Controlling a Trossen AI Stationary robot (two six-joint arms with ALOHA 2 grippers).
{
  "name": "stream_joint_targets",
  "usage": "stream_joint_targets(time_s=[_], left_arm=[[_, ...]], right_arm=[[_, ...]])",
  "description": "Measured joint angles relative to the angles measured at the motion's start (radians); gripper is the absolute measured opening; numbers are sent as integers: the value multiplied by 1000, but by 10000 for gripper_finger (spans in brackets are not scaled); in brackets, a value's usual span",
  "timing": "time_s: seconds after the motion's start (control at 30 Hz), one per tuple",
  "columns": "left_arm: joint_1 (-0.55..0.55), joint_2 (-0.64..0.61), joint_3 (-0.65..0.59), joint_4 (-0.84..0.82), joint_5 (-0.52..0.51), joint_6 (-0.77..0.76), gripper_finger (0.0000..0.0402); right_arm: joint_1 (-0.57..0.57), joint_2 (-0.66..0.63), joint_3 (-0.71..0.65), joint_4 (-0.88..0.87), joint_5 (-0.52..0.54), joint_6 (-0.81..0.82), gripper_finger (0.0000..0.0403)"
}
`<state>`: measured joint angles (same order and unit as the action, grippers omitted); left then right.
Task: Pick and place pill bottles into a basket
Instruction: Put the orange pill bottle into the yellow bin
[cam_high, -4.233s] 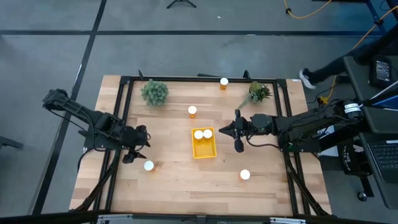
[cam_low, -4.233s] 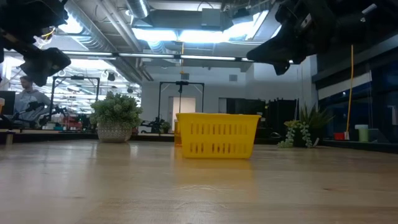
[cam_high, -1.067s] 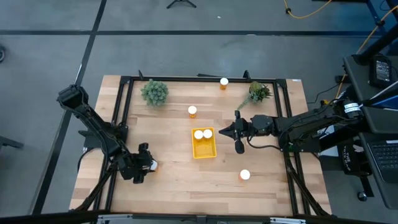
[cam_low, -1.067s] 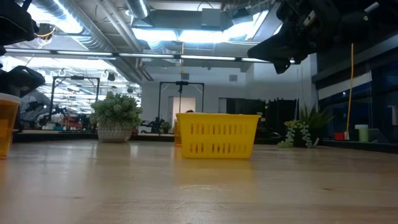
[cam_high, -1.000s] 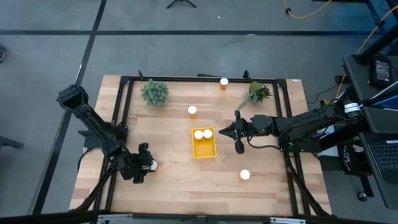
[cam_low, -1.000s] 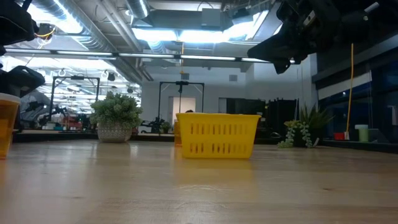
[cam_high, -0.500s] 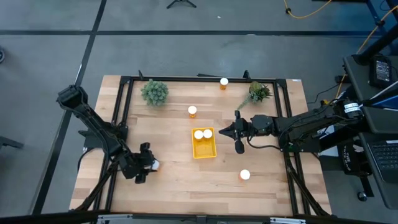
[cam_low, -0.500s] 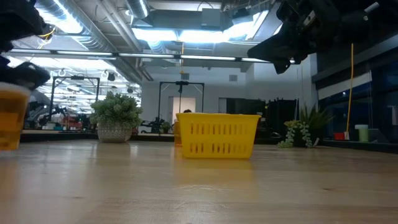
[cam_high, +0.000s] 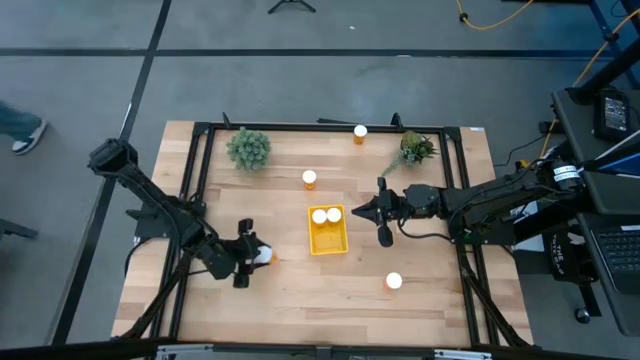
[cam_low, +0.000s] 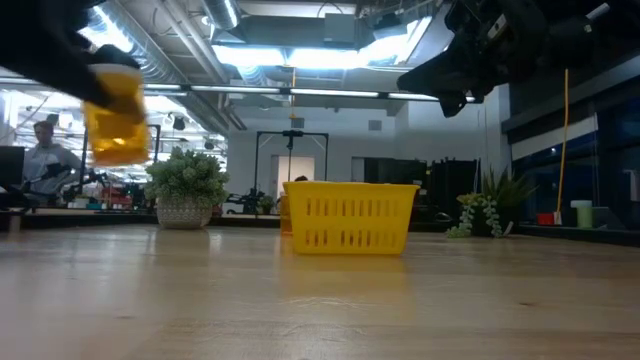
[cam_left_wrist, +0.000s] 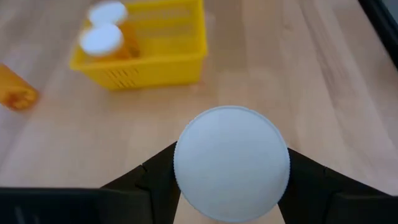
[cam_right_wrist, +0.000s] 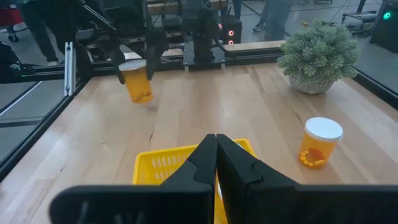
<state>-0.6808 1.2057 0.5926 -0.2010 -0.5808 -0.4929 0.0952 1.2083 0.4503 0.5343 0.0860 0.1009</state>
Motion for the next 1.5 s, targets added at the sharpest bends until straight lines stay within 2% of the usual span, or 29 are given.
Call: stream_joint_targets(time_s=[0.1, 0.23, 0.4, 0.77, 1.1, 1.3, 1.5], left_arm=[[38, 0, 12, 26, -33, 26, 210], [91, 0, 16, 105, -24, 34, 210], [154, 0, 16, 196, -13, 115, 210], [320, 17, 16, 371, 182, 222, 210], [425, 202, 165, 309, 298, 362, 210], [466, 280, 261, 232, 345, 376, 210], [489, 331, 300, 219, 346, 376, 210]], right_arm=[[0, 0, 0, 0, 0, 0, 16], [0, 0, 0, 0, 0, 0, 16], [0, 0, 0, 0, 0, 0, 16], [0, 0, 0, 0, 0, -1, 16], [0, 0, 0, -1, 0, -1, 16], [0, 0, 0, -10, 0, -2, 16], [0, 0, 0, -30, 0, -2, 16]])
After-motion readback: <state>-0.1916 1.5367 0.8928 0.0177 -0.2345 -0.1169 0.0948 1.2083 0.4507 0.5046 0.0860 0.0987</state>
